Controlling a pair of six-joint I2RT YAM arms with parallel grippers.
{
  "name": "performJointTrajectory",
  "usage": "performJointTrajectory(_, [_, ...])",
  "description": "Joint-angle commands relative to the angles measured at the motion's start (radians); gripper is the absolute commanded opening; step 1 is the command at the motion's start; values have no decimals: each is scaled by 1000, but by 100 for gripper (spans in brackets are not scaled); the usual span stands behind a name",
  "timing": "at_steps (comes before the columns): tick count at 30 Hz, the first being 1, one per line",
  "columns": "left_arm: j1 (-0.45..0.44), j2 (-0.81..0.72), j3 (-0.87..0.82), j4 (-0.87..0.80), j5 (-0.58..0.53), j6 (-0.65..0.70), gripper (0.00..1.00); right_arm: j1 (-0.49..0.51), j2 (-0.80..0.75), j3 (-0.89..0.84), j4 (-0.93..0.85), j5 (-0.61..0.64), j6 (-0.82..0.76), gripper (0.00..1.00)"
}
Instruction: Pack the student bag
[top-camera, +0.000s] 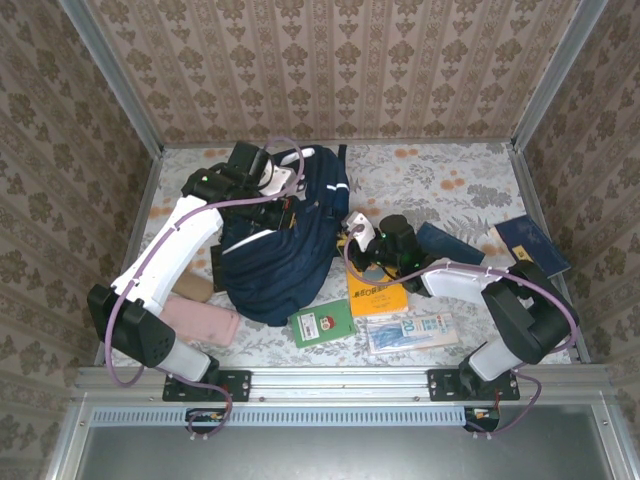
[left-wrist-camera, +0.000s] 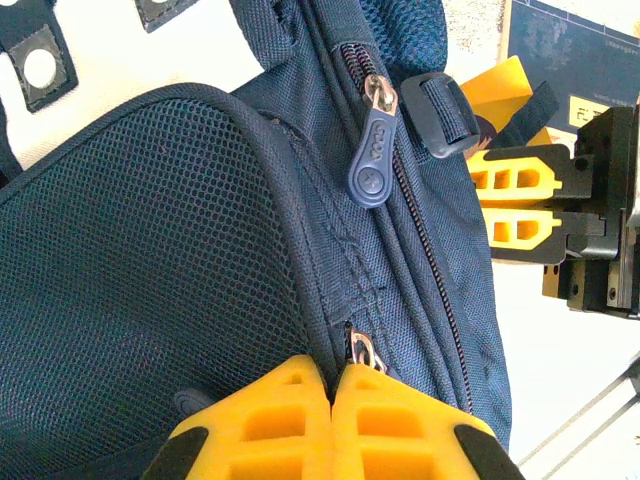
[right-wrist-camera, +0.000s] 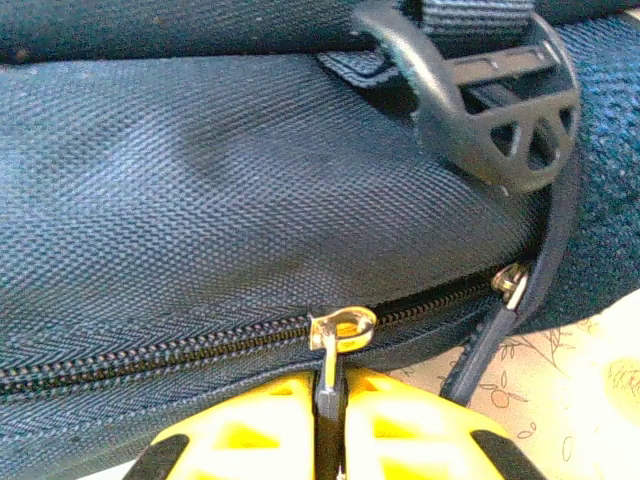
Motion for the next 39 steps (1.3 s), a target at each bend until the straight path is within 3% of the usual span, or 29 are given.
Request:
performJointTrajectory(1, [6, -35, 10, 65, 21, -10, 0, 13, -20, 23, -21, 3, -22, 6])
performJointTrajectory(5, [12, -19, 17, 77, 12, -27, 0, 30, -64, 8, -53, 29, -25, 0])
performJointTrajectory(11, [19, 13, 26, 109, 0, -68, 0, 59, -111, 9, -147, 89, -30, 0])
performJointTrajectory(27, [22, 88, 38, 188, 21, -158, 0, 176, -240, -7, -308, 109, -25, 0])
performJointTrajectory(39, [-29, 173, 44, 239, 85, -200, 0, 220, -231, -28, -241, 111, 160, 0])
